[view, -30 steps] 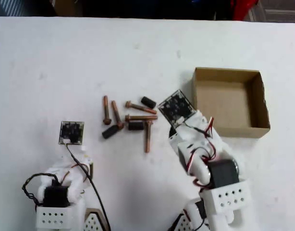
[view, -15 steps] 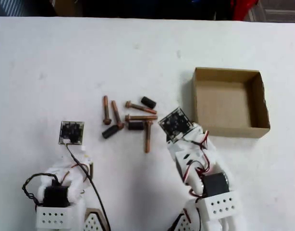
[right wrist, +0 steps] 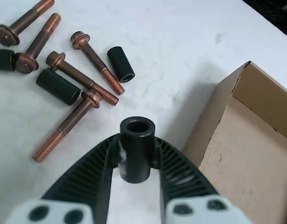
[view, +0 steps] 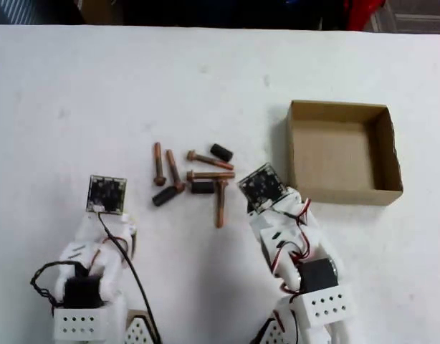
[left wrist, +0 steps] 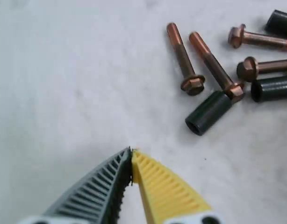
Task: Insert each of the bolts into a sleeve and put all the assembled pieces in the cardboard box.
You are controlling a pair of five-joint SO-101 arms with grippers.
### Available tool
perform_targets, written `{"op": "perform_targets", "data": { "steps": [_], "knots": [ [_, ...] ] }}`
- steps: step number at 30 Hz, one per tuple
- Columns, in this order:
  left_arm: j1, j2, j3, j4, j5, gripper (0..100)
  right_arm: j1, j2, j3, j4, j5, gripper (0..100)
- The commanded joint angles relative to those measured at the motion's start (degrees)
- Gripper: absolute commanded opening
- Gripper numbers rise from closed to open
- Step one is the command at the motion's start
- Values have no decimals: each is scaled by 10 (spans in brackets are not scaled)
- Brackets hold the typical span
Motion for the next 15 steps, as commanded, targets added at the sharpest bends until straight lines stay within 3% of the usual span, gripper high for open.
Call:
{"op": "perform_targets", "data": {
  "steps": [1, 8, 15],
  "knots": [
    [-42, -4, -1, -100, -206, 22, 18, -10, -7, -34, -50, 16],
    [-40, -3, -57, -105, -217, 21, -7, -10, 6, -59, -107, 17],
    [-40, 18, -177, -5, -244, 23, -31, -10, 33, -93, -110, 18]
  ]
}}
